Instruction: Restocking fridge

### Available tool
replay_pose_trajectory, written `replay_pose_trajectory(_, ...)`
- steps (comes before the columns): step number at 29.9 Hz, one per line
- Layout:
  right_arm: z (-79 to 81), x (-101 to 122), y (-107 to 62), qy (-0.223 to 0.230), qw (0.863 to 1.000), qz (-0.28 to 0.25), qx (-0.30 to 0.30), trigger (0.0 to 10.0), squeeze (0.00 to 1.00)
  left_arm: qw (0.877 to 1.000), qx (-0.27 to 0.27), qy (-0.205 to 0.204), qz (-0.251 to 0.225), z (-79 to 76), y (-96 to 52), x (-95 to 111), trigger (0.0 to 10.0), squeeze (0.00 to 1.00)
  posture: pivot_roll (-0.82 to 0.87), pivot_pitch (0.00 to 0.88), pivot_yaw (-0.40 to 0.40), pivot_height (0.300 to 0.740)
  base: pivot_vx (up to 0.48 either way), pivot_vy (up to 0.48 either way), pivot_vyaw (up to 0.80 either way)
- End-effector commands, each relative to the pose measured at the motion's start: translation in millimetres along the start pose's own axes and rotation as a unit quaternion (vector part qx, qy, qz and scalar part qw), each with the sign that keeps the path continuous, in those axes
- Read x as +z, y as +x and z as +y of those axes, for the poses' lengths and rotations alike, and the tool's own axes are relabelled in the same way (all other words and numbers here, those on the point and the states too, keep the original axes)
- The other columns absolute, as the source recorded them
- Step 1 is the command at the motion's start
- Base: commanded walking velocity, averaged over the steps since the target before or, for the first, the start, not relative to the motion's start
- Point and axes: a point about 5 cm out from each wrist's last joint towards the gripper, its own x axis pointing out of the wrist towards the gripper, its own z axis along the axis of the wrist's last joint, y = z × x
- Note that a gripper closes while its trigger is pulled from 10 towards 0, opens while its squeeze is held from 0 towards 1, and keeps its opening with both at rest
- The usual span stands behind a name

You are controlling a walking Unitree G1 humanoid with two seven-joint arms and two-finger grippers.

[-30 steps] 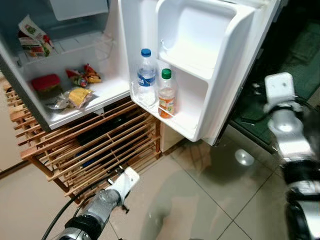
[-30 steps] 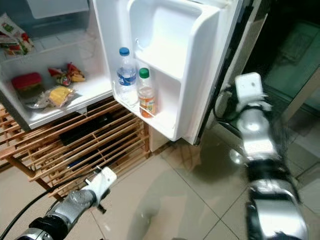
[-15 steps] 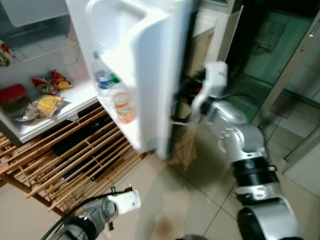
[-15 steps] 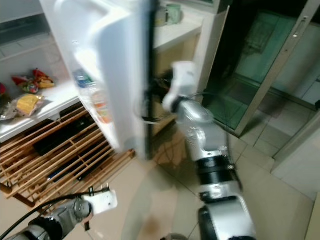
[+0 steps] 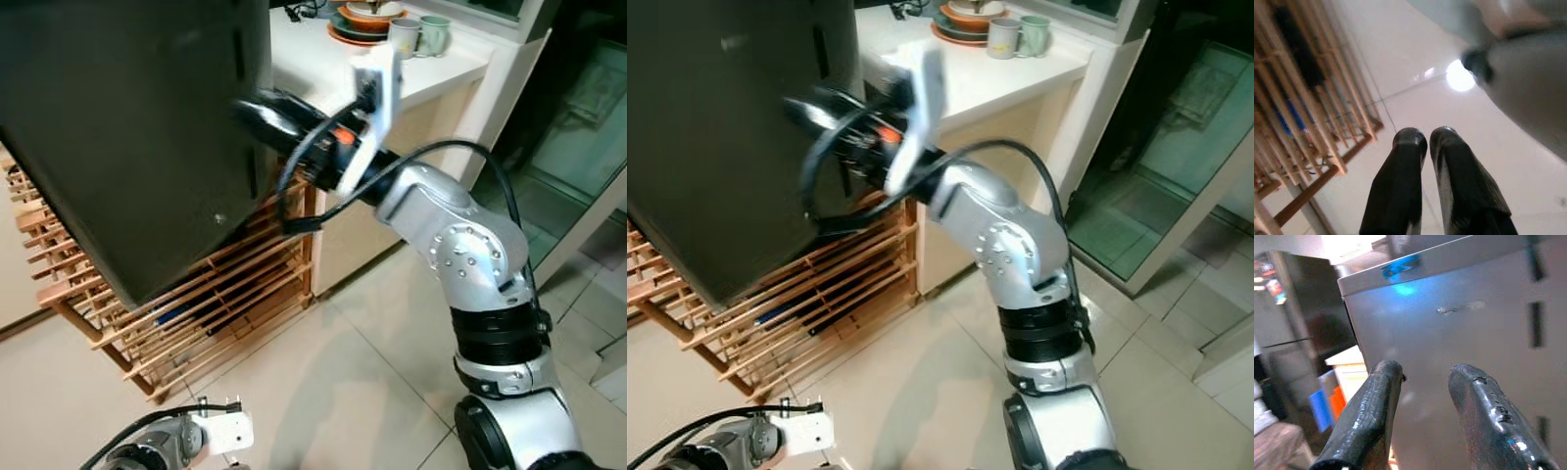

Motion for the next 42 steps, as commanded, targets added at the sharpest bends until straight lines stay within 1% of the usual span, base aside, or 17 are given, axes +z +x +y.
replay_pose_trajectory(1, -6.0, -2.9, -3.8, -0.006, 1.000, 0.007, -0.026, 10.0, 0.00, 0.999, 0.032, -0.019, -0.031, 14.7, -1.4, 13.5, 10.0, 0.00, -0.11, 0.000, -0.019, 0.740, 0.000, 0.000, 0.00)
replay_pose_trajectory(3, -23.7, -18.2, -18.5, -0.021, 0.995, 0.035, -0.089, 10.0, 0.00, 0.988, 0.072, -0.094, -0.100, 22.6, -1.5, 40.5, 10.0, 0.00, -0.11, 0.000, -0.018, 0.740, 0.000, 0.000, 0.00)
replay_pose_trajectory(6, -26.8, -21.1, -21.9, -0.024, 0.994, 0.042, -0.099, 10.0, 0.00, 0.984, 0.079, -0.110, -0.114, 23.1, -1.5, 46.4, 10.0, 0.00, -0.11, 0.000, -0.018, 0.740, 0.000, 0.000, 0.00)
replay_pose_trajectory(8, -50.3, -45.4, -44.4, -0.024, 0.979, 0.077, -0.187, 10.0, 0.00, 0.942, 0.122, -0.213, -0.227, 56.4, -14.5, 82.2, 10.0, 0.00, -0.12, 0.000, -0.016, 0.740, 0.000, 0.000, 0.00)
replay_pose_trajectory(9, -50.3, -45.4, -44.4, -0.024, 0.979, 0.077, -0.187, 10.0, 0.00, 0.942, 0.122, -0.213, -0.227, 56.4, -14.5, 82.2, 10.0, 0.00, -0.12, 0.000, -0.016, 0.740, 0.000, 0.000, 0.00)
replay_pose_trajectory(11, -60.7, -65.8, -63.7, -0.014, 0.965, 0.099, -0.243, 10.0, 0.00, 0.850, 0.184, -0.303, -0.389, 113.0, -55.3, 130.3, 10.0, 0.00, -0.12, 0.000, -0.012, 0.740, 0.000, 0.000, 0.00)
replay_pose_trajectory(13, -60.9, -73.3, -69.1, -0.009, 0.961, 0.104, -0.255, 10.0, 0.00, 0.783, 0.222, -0.331, -0.477, 143.2, -94.5, 152.0, 10.0, 0.00, -0.12, 0.000, -0.010, 0.740, 0.000, 0.000, 0.00)
replay_pose_trajectory(14, -61.2, -75.2, -70.5, -0.010, 0.960, 0.105, -0.261, 10.0, 0.00, 0.762, 0.235, -0.337, -0.500, 150.2, -107.5, 156.4, 10.0, 0.00, -0.12, 0.000, -0.010, 0.740, 0.000, 0.000, 0.00)
replay_pose_trajectory(15, -61.2, -75.2, -70.5, -0.010, 0.960, 0.105, -0.261, 10.0, 0.00, 0.762, 0.235, -0.337, -0.500, 150.2, -107.5, 156.4, 10.0, 0.00, -0.12, 0.000, -0.010, 0.740, 0.000, 0.000, 0.00)
replay_pose_trajectory(19, -69.8, -81.7, -84.7, -0.117, 0.935, 0.124, -0.312, 10.0, 0.00, 0.709, 0.269, -0.342, -0.554, 162.0, -135.1, 166.5, 10.0, 0.00, -0.13, 0.000, -0.016, 0.740, 0.422, 0.000, 0.00)
replay_pose_trajectory(22, -79.9, -86.6, -104.3, -0.164, 0.908, 0.127, -0.365, 10.0, 0.00, 0.692, 0.267, -0.343, -0.576, 164.2, -142.7, 172.6, 10.0, 0.00, -0.13, 0.000, -0.016, 0.740, 0.442, 0.000, -0.17)
replay_pose_trajectory(27, -99.1, -88.5, -142.3, -0.185, 0.859, 0.120, -0.463, 10.0, 0.06, 0.692, 0.241, -0.371, -0.570, 159.3, -144.2, 170.1, 10.0, 0.00, -0.15, 0.000, -0.008, 0.740, 0.170, 0.000, -0.71)
replay_pose_trajectory(28, -102.8, -88.2, -152.0, -0.203, 0.844, 0.120, -0.481, 10.0, 0.82, 0.696, 0.239, -0.379, -0.561, 158.6, -141.9, 168.4, 10.0, 0.00, -0.15, 0.000, -0.005, 0.740, 0.000, 0.000, -0.75)
replay_pose_trajectory(29, -105.0, -88.0, -159.7, -0.215, 0.835, 0.119, -0.493, 10.0, 1.00, 0.698, 0.241, -0.386, -0.553, 158.6, -139.9, 166.2, 10.0, 0.00, -0.15, 0.000, -0.005, 0.740, 0.000, 0.000, -0.75)
replay_pose_trajectory(30, -107.6, -88.6, -169.0, -0.220, 0.822, 0.120, -0.512, 10.0, 1.00, 0.697, 0.242, -0.392, -0.550, 159.2, -138.3, 163.4, 10.0, 1.00, -0.16, 0.000, -0.002, 0.740, 0.000, 0.000, -0.77)
replay_pose_trajectory(34, -109.6, -90.1, -182.7, -0.225, 0.804, 0.117, -0.538, 10.0, 1.00, 0.691, 0.238, -0.404, -0.549, 160.1, -136.1, 159.6, 10.0, 1.00, -0.16, 0.000, -0.001, 0.740, 0.000, 0.000, -0.78)
replay_pose_trajectory(42, -107.3, -87.5, -188.6, -0.269, 0.781, 0.088, -0.556, 10.0, 1.00, 0.710, 0.246, -0.423, -0.506, 158.9, -125.1, 150.4, 10.0, 1.00, -0.16, 0.000, -0.006, 0.740, 0.000, 0.000, -0.80)
